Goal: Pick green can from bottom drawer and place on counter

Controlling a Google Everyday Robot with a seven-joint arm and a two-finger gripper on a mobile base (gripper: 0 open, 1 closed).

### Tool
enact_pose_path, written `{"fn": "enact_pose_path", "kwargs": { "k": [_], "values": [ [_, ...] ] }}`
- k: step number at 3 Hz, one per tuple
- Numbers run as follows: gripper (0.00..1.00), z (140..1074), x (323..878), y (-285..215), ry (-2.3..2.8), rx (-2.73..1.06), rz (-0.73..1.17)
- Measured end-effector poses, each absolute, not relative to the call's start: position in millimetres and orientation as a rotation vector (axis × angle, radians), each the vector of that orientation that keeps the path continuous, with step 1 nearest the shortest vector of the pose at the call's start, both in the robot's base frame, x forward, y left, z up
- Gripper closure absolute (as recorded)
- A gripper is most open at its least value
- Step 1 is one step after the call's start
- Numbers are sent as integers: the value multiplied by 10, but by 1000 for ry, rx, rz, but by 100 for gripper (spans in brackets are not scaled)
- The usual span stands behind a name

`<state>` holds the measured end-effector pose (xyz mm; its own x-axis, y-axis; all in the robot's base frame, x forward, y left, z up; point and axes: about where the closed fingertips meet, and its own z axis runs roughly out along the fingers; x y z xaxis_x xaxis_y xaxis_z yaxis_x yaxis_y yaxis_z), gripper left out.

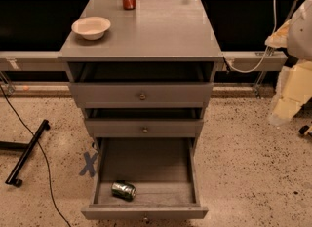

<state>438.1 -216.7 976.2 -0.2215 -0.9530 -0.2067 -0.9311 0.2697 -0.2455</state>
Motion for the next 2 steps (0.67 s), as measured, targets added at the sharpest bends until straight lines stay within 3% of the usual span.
{"fn": "enact_pose_path", "kwargs": {
  "k": [1, 2],
  "values": [
    [0, 9735, 4421, -2101, 2216, -1738, -81],
    [0, 9568, 4653, -1721, 2121, -1817, 25]
  ]
}}
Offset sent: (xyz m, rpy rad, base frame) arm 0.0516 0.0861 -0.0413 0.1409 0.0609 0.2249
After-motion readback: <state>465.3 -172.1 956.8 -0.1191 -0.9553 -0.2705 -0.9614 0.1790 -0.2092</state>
